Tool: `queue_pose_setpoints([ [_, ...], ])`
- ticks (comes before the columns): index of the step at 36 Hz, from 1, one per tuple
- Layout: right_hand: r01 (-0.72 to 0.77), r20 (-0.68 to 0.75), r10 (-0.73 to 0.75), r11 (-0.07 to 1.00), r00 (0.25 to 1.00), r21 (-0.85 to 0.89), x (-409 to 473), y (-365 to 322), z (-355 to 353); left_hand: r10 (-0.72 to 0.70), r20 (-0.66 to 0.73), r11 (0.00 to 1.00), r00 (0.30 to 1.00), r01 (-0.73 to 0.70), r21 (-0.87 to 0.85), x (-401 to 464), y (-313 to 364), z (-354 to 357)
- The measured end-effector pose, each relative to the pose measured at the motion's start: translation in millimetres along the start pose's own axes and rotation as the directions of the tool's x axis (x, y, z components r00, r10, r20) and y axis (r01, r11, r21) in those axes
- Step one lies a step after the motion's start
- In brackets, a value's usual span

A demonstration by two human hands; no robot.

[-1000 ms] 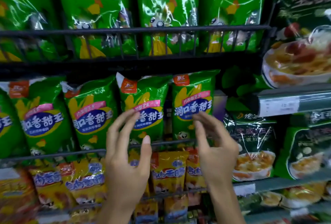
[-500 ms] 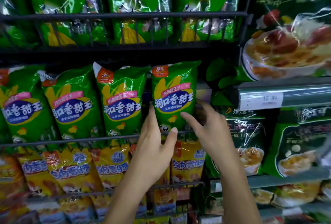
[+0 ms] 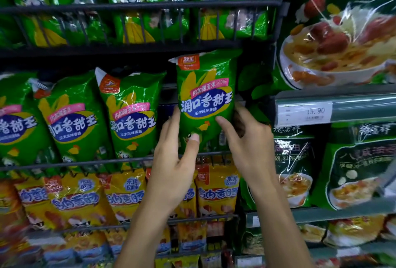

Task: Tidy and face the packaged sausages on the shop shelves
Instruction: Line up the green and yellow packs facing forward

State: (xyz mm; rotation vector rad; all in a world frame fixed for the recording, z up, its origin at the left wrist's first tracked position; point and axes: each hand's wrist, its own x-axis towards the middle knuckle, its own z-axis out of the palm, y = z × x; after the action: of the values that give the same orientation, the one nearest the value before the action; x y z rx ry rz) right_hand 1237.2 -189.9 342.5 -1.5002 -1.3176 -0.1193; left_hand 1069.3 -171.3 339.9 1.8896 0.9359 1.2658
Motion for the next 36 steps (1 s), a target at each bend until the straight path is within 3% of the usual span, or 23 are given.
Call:
queue_pose_setpoints([
  [5, -0.006, -0.035, 0.007, 0.999, 0.999, 0.034, 4, 3, -3, 0.020, 0.013, 1.000, 1.000, -0.020, -0.022, 5, 2, 1],
  [12, -0.012, -0.005, 0.012, 0.998, 1.000, -0.061, -8, 10, -8, -0.054, 0.083, 0.998, 0.995, 0.052, 0.027, -1, -11, 6],
  [16, -0.062, -0.114, 0.044, 0.985, 0.993, -0.161, -29, 17, -5, -0.054, 0.117, 0.990, 0.992, 0.038, 0.135, -3, -8, 2],
  [18, -0.132, -0.145, 0.117, 0.986, 0.983, -0.101, -40, 24, -3, -0.047, 0.128, 0.982, 0.991, 0.022, 0.190, -3, -7, 1],
  [26, -0.078, -0.149, 0.081, 0.997, 0.986, 0.025, -52, 33, 12, -0.005, 0.223, 0.873, 0.975, -0.104, 0.476, -4, -11, 0],
  [30, 0.001, -0.150, 0.001, 1.000, 0.989, 0.013, -49, 33, 17, 0.052, 0.202, 0.862, 0.978, -0.146, 0.486, -4, -14, 0],
  [36, -0.010, -0.130, 0.026, 0.993, 0.991, 0.120, -42, 27, 21, 0.110, 0.173, 0.886, 0.979, -0.176, 0.428, -4, -15, 1],
])
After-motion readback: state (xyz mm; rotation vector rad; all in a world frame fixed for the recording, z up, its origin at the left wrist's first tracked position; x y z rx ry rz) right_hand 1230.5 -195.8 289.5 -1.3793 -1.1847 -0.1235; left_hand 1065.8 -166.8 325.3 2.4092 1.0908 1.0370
